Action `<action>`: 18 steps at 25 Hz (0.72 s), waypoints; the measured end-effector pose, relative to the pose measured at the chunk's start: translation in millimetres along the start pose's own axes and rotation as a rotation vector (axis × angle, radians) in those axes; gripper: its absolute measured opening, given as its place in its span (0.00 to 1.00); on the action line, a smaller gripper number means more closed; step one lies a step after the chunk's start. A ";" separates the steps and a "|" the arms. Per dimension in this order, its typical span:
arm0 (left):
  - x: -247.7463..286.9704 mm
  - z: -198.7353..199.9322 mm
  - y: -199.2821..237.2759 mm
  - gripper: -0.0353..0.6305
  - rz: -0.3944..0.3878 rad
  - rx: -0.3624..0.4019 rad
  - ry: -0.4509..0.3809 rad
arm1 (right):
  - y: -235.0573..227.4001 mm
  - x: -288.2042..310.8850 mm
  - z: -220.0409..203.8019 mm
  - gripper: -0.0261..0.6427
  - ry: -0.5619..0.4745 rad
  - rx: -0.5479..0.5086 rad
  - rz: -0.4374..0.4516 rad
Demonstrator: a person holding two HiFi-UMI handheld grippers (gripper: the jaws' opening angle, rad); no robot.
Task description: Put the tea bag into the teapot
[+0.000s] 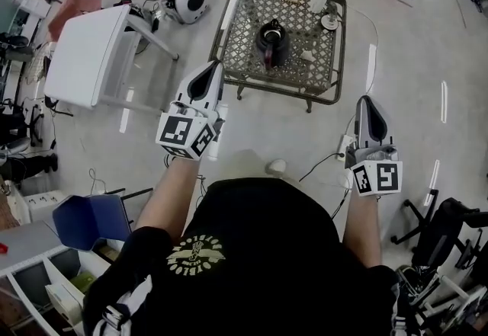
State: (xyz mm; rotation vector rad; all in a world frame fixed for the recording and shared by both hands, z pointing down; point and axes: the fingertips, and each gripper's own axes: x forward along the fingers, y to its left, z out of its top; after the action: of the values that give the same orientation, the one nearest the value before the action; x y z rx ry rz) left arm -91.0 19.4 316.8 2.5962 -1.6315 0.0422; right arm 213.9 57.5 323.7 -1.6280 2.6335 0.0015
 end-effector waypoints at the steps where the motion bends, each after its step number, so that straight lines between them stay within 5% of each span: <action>1: 0.1 -1.3 0.8 0.05 0.002 0.001 0.005 | -0.4 1.9 -0.3 0.05 0.000 0.000 0.004; 18: 41.2 -18.0 26.4 0.05 -0.013 -0.011 0.049 | -20.0 40.7 -18.4 0.05 0.047 0.008 -0.015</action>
State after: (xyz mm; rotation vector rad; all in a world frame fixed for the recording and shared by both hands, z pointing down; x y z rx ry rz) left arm -96.7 -27.6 338.6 2.5767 -1.5938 0.0949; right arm 212.8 11.7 340.9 -1.6655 2.6520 -0.0477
